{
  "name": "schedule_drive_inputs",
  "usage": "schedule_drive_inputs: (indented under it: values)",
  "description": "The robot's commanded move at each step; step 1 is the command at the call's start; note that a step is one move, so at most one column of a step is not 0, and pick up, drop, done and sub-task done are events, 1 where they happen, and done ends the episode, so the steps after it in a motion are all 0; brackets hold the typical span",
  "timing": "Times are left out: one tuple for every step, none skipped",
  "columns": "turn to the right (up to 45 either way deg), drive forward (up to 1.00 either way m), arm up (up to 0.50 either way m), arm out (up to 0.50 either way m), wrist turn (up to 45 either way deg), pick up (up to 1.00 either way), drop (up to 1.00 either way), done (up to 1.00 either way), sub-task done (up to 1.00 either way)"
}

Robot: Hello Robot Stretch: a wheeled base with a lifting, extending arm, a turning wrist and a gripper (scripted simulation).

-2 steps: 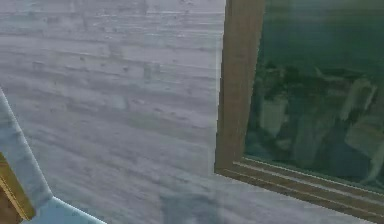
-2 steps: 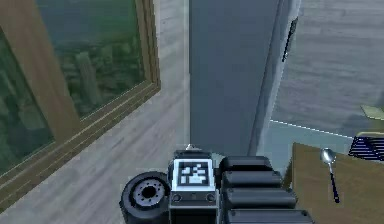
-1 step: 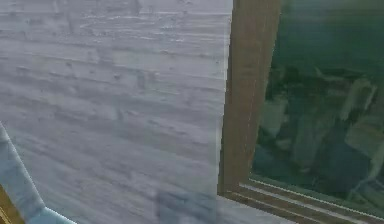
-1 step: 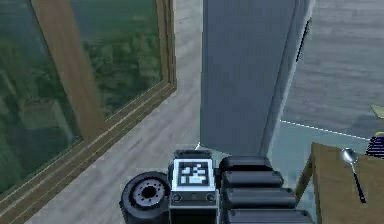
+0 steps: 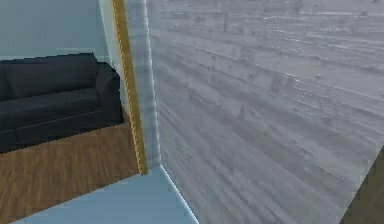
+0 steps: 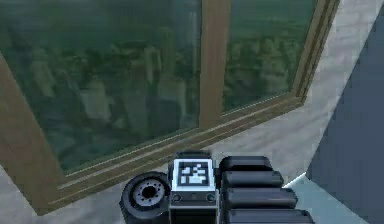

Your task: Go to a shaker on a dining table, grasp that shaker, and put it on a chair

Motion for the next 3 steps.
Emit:
schedule_drive_inputs:
  values:
    - [0.0, 0.10, 0.00, 0.00, 0.0, 0.00, 0.00, 0.00, 0.00]
    - [-45.0, 0.00, 0.00, 0.00, 0.0, 0.00, 0.00, 0.00, 0.00]
    - [-45.0, 0.00, 0.00, 0.00, 0.0, 0.00, 0.00, 0.00, 0.00]
